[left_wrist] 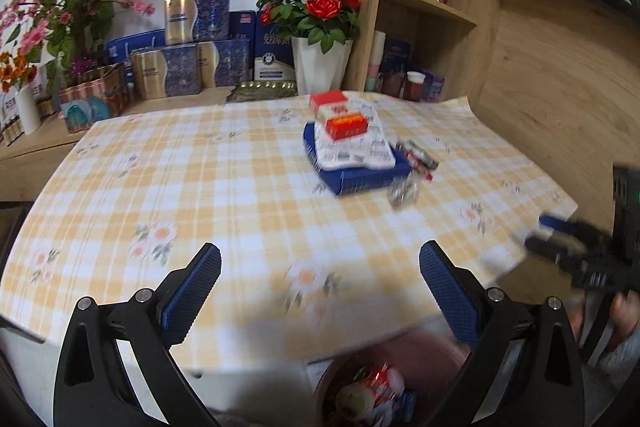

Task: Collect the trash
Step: 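Move the left gripper to the red cigarette box and the right to the black pack, then grasp the red Double Happiness box with the left gripper while the right grasps the black Face tissue pack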

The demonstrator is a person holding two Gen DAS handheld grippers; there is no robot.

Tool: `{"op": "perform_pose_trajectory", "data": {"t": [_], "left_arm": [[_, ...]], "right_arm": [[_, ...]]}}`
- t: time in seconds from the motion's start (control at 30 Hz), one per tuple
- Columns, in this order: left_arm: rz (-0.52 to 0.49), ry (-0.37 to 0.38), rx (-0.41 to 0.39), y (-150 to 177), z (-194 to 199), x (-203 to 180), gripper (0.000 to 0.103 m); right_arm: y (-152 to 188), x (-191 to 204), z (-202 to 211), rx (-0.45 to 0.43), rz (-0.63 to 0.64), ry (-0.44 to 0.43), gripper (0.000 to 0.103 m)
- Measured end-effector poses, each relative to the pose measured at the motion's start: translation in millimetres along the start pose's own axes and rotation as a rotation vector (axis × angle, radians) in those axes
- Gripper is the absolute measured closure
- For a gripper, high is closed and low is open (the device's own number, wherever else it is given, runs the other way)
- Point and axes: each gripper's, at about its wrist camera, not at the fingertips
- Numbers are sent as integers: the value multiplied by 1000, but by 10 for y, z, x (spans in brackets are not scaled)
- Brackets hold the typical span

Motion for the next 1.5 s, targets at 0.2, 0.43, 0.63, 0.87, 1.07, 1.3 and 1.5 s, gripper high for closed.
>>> {"op": "perform_pose_trajectory", "data": {"t": [0.2,0.43,0.63,0.87,1.07,1.3,1.5], "left_arm": [[-40,-24,-20,-576,-609,-225,6],[10,-5,99,-1200,-1570,-415,6],[92,-57,204,-1469,-2247,-471,6],[175,-139,271,-1563,-2726,-440,6],[143,-93,277,-1512,-2741,-418,41],[156,-32,224,-1421,-2394,-247,42],[152,24,182,-1290,-1952,-99,43]], "right_arm": [[-159,-178,-186,0,8,63,6],[-441,-517,-420,-5,-27,85,6],[-632,-837,-577,1,-96,103,6],[-774,-1111,-737,28,-185,69,6],[-941,-1255,-1060,88,-253,-54,6],[-1180,-1213,-1718,212,-206,-93,6],[-1303,-1300,-2044,228,-316,-112,6]]}}
Point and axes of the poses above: each gripper's, at about its wrist camera, not at the fingertips, and z roughly against the way its jaws point, x to its left, y to its underside, and after that the axes turned 5 degrees about -y, right-handed
